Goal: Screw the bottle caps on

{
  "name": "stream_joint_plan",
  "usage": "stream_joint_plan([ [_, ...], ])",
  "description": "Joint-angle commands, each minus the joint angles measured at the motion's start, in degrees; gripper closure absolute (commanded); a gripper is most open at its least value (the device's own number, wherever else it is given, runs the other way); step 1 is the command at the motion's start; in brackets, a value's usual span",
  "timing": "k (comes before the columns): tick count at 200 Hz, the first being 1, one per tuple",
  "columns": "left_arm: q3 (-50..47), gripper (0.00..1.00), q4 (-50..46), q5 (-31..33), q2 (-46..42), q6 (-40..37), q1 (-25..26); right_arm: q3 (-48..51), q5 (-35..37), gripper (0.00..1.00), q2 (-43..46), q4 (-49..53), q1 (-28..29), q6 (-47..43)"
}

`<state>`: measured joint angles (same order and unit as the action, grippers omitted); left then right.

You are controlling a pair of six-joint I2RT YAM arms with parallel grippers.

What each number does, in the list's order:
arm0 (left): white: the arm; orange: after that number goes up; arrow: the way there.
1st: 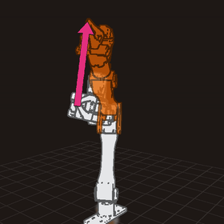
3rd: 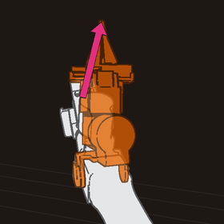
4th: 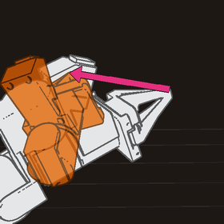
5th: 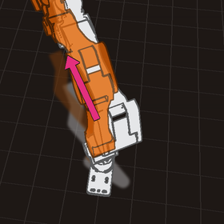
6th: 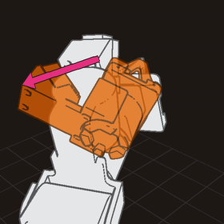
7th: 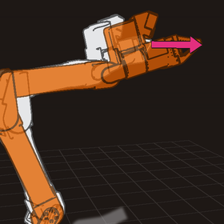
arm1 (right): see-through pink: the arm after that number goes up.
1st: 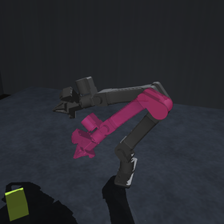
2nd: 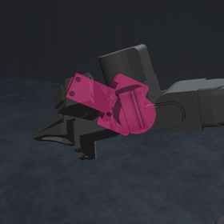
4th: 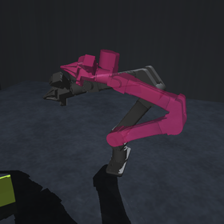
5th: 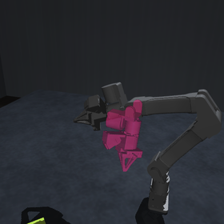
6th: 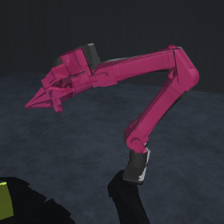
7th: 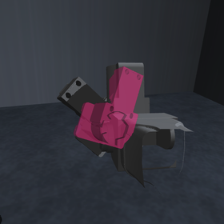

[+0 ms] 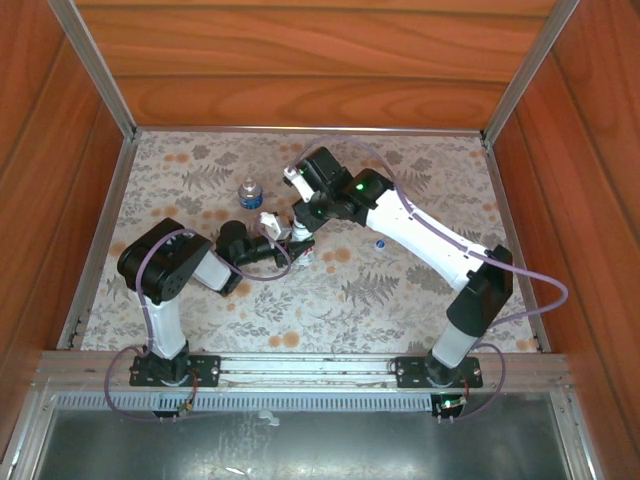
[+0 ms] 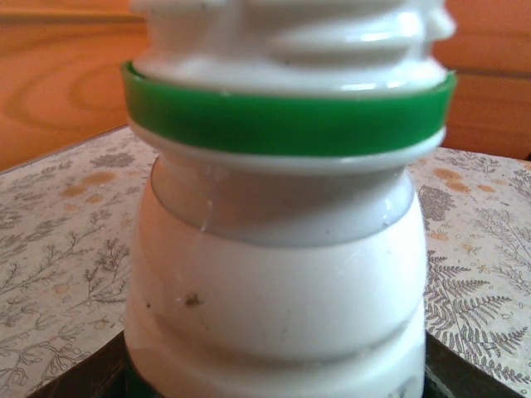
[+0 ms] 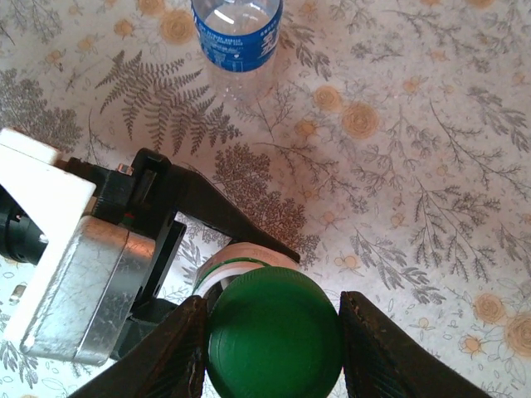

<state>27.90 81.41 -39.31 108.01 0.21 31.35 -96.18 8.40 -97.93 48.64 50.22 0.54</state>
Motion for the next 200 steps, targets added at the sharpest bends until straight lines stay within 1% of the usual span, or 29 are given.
stream_joint_plan([
  [1, -0.13, 0.46, -0.54, -1.65, 1.29, -0.43, -0.3, -1.55, -2.29, 0.56, -1.15, 2.66, -0.03, -1.11],
  [116, -0.25, 0.46, -0.54, -1.56, 1.38, -0.64, -0.25, -2.52, -4.79, 0.55, -2.7, 3.01, -0.02, -1.15],
  [200, -0.29, 0.46, -0.55, -1.57, 1.42, -0.73, -0.3, -4.11, -3.78, 0.54, -4.15, 4.54, -0.03, -1.5],
])
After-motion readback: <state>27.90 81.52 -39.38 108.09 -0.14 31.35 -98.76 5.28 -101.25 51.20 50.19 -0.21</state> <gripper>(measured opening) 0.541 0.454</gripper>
